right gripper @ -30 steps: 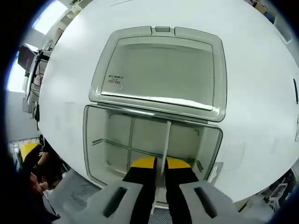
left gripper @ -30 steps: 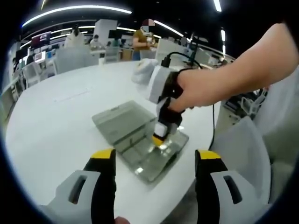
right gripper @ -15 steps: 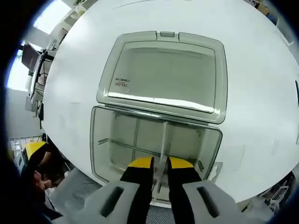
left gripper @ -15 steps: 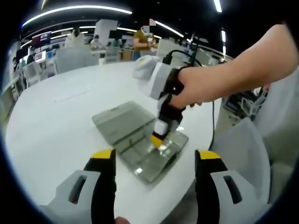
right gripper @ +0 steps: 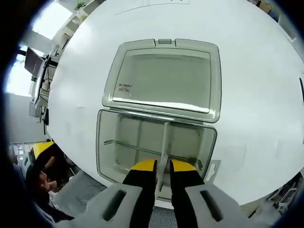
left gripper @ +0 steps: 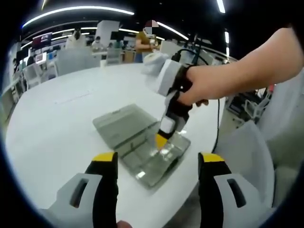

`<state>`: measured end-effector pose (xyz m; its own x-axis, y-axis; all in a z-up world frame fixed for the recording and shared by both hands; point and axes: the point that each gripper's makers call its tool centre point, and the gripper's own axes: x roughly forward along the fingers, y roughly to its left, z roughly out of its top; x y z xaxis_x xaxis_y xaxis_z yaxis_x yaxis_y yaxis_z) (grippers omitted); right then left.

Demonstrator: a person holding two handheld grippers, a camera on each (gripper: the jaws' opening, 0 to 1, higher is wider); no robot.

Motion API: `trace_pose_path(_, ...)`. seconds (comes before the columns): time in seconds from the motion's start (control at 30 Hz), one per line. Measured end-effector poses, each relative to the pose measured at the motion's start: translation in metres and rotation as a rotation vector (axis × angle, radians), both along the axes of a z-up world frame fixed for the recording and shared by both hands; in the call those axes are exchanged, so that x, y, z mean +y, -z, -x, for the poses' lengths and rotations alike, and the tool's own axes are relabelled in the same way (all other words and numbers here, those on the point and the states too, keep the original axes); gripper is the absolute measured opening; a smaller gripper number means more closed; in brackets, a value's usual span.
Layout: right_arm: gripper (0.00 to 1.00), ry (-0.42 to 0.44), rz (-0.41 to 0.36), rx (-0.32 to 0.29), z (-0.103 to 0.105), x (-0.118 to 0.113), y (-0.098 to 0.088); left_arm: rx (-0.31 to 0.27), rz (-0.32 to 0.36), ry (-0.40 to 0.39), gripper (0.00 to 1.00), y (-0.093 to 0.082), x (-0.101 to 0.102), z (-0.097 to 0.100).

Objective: Insert the divider into the dual guide fixture by aligning both edges with the guide slots and pushing it downward to the bottom, including one-sided entry, uneven engagement, binding, and posture correction.

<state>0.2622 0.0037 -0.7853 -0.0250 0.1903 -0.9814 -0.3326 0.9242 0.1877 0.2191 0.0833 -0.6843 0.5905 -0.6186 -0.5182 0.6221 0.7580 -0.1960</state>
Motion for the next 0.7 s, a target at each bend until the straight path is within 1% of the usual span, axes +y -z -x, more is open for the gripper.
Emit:
trace_pose_path(0.17, 0.06, 0.011, -0.012, -0.001, 0.0005, -0.0006, 0.0001, -0.001, 0.002, 0.004, 0.67, -0.0003, -0.0024, -0.0004)
trace_pose_path(0.37, 0.02, 0.011, -0.022, 0.002, 0.0015, 0.0022, 0.0024, -0.002, 0.003, 0.006, 0.66, -0.0006, -0.0035, -0.0005)
trace_pose_path(0.4, 0.02, 0.001, -0.015, -0.002, 0.001, 0.0021, 0.0034, -0.001, 0.004, 0.005, 0.66, -0.001, -0.0034, -0.0003)
trace_pose_path(0.53, 0.02, 0.005, -0.009, 0.002, 0.0002, 0.0021, 0.0058, 0.0, 0.005, 0.004, 0.66, -0.0008, -0.0031, -0.0002)
trace_pose_path(0.6, 0.02, 0.021, -0.003, 0.012, 0.0017, 0.0013, 0.0051, -0.002, 0.004, 0.003, 0.66, -0.0011, -0.0027, -0.0005)
trace_pose_path(0.7, 0.01, 0.012, 0.009, 0.008, 0.0035, 0.001, 0.0033, -0.003, 0.003, 0.002, 0.66, -0.0013, -0.0016, -0.0013)
